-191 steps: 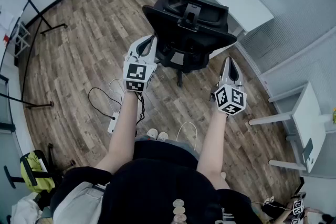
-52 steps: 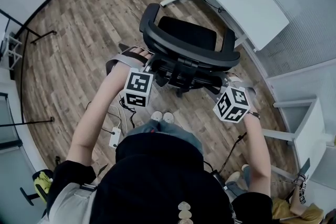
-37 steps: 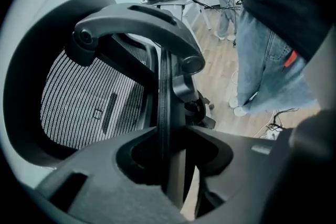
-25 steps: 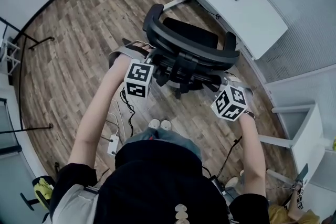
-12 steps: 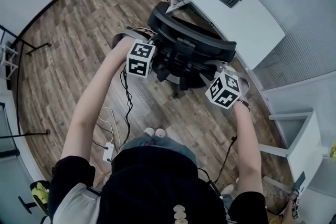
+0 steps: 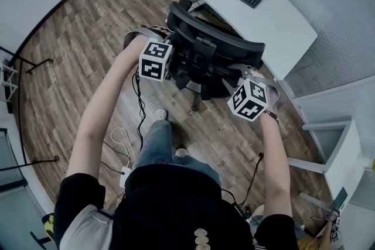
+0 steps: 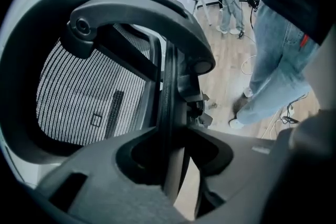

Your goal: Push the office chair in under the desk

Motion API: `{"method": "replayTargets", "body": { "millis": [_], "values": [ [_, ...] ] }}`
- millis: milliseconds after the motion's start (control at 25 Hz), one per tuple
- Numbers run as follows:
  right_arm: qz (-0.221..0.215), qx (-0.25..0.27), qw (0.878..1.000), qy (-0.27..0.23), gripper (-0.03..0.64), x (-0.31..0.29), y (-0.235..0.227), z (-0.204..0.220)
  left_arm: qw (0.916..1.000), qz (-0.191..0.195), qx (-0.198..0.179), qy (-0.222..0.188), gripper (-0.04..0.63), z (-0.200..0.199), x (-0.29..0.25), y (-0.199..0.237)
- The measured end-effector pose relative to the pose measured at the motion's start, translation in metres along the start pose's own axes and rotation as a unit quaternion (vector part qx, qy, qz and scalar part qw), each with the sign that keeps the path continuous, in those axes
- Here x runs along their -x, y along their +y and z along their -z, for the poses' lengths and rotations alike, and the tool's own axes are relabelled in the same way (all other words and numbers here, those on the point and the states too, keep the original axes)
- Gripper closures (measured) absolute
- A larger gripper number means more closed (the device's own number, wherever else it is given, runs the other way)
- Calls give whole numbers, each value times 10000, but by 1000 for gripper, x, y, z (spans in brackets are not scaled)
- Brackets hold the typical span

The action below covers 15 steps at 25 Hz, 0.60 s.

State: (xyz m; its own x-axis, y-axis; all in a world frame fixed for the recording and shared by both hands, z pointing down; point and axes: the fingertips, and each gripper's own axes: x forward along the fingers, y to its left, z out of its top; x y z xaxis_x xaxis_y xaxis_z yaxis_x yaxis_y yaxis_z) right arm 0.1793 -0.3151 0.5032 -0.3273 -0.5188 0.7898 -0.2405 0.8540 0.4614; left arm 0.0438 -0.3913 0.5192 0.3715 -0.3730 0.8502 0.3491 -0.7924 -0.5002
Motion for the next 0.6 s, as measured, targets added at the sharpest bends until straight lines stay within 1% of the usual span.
{"method": "replayTargets", "body": {
  "millis": [120,240,400,520,600],
  "values": [
    [83,-136,9998,103,488,-9,-27,-11,9998,2,-160,-136,446,17,-2,30],
    [221,-342,9990,206,488,-25,-26,-6,9988,-46,-418,-258,446,22,-20,36],
    [468,-709,9957,368,489,-35,-26,-7,9965,-9,-758,-353,443,28,-34,48],
    [676,-909,9923,500,488,-40,-20,-6,9937,-15,-1013,-476,443,28,-42,52],
    [769,-1049,9899,570,488,-46,-27,-9,9917,-13,-1164,-538,443,33,-47,63]
  ]
}}
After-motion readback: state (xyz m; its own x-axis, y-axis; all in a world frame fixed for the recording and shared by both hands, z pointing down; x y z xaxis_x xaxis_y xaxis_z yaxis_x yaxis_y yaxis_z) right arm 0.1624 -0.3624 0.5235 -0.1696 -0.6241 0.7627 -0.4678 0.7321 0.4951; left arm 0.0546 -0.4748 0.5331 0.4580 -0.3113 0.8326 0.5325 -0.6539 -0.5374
